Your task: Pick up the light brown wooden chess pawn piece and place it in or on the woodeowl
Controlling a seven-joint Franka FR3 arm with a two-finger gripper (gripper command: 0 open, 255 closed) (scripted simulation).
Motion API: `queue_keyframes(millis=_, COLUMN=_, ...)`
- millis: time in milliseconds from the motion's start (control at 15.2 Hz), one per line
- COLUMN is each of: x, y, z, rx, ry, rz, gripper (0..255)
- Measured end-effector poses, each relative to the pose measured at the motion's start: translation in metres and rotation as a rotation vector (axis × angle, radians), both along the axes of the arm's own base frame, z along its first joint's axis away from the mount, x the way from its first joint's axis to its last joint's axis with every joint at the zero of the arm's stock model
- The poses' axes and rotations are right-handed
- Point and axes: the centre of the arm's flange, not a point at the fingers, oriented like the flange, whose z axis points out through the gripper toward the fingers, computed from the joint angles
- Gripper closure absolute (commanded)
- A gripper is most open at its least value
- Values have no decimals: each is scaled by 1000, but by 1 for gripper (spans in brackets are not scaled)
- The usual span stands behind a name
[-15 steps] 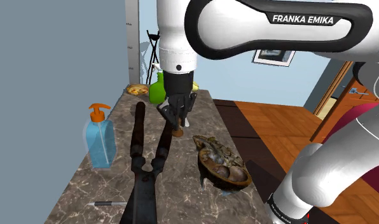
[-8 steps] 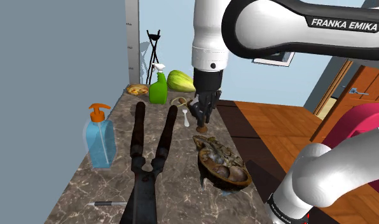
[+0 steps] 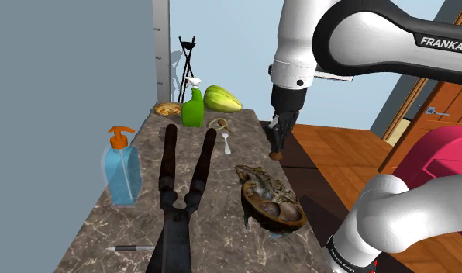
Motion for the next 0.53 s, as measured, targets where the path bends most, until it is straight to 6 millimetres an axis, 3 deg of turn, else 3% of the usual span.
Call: queue_keyframes(millis=528, x=-2, y=-4, z=-40, rx=1, ry=1, rz=1, gripper=255)
